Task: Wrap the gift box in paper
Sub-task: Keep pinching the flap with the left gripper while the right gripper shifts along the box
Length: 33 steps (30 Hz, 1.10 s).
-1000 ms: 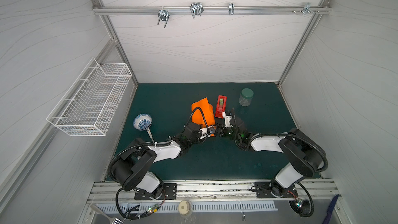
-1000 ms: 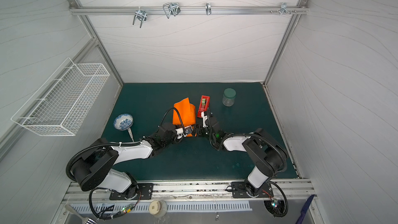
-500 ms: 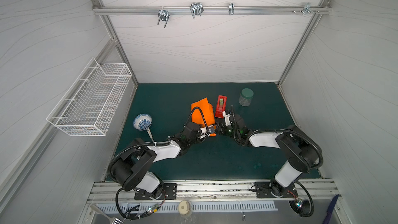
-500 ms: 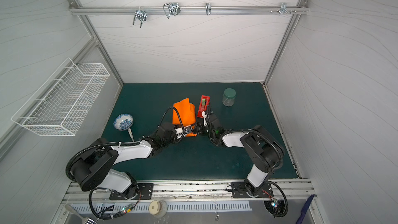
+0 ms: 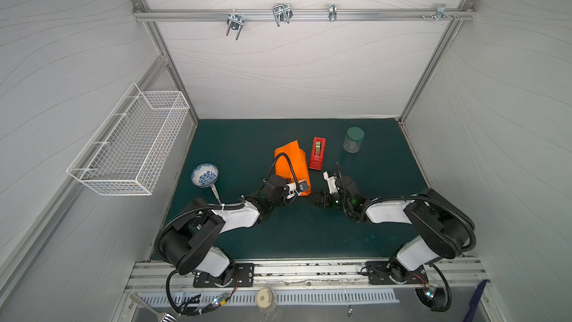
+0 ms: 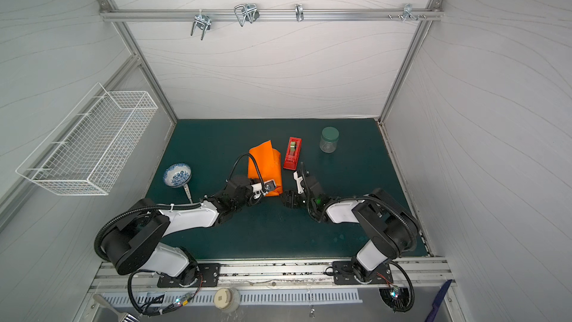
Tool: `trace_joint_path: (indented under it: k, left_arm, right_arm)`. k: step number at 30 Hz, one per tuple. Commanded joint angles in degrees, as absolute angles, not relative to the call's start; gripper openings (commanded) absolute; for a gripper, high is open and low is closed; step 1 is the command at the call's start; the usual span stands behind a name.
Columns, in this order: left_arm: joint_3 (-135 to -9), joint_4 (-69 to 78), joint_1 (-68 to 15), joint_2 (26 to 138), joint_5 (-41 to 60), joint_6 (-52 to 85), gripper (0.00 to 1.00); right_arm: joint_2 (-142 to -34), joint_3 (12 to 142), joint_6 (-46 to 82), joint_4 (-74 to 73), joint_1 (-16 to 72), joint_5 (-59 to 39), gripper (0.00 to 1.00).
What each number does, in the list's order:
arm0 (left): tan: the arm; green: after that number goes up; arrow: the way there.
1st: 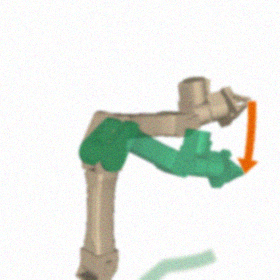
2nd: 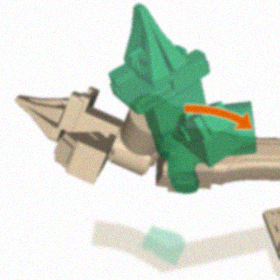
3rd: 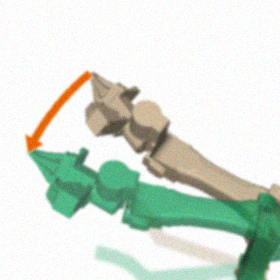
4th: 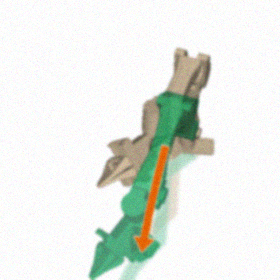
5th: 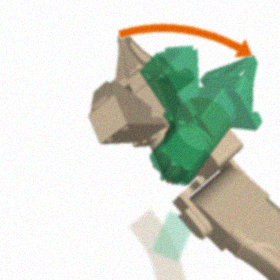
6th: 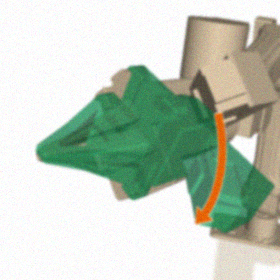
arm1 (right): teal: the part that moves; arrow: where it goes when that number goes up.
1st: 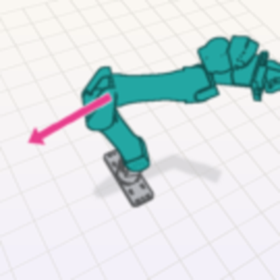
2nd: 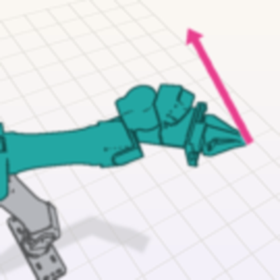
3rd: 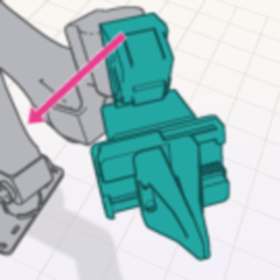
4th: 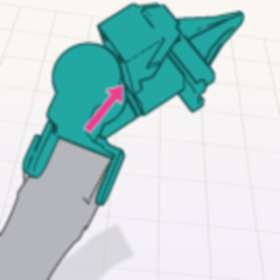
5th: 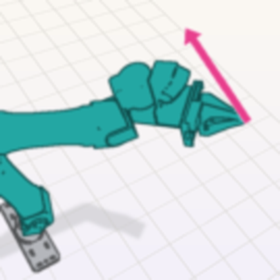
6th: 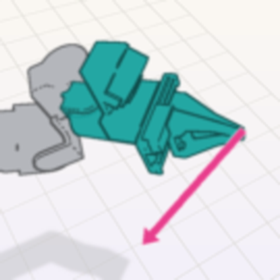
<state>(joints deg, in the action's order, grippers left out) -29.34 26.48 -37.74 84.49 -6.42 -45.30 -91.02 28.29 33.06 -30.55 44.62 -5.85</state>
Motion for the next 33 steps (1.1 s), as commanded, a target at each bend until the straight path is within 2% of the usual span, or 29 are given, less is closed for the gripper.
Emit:
trace_joint_path:
  k: [1,10,16,23,33]
  left_arm:
    - [-29.2,20.7,-36.9,85.8,-5.7,-44.3,0.43]
    - [-29.2,20.9,-36.8,85.8,-5.9,-44.3,0.43]
    - [-29.2,21.4,-36.7,85.8,-6.2,-44.2,0.43]
    - [-29.2,21.3,-36.7,85.6,-6.0,-44.2,0.43]
    - [-29.2,21.3,-36.7,85.6,-5.7,-43.9,0.43]
  right_arm:
    - [-94.2,28.6,31.5,-30.2,47.7,0.2,0.75]
    - [-96.9,30.1,28.8,-28.5,50.8,7.5,0.51]
    - [-96.2,29.4,25.7,-26.1,52.6,10.6,0.39]
    - [-100.3,30.5,25.9,-28.2,53.4,12.5,0.32]
    - [-102.3,30.1,27.3,-32.8,53.4,14.3,0.31]
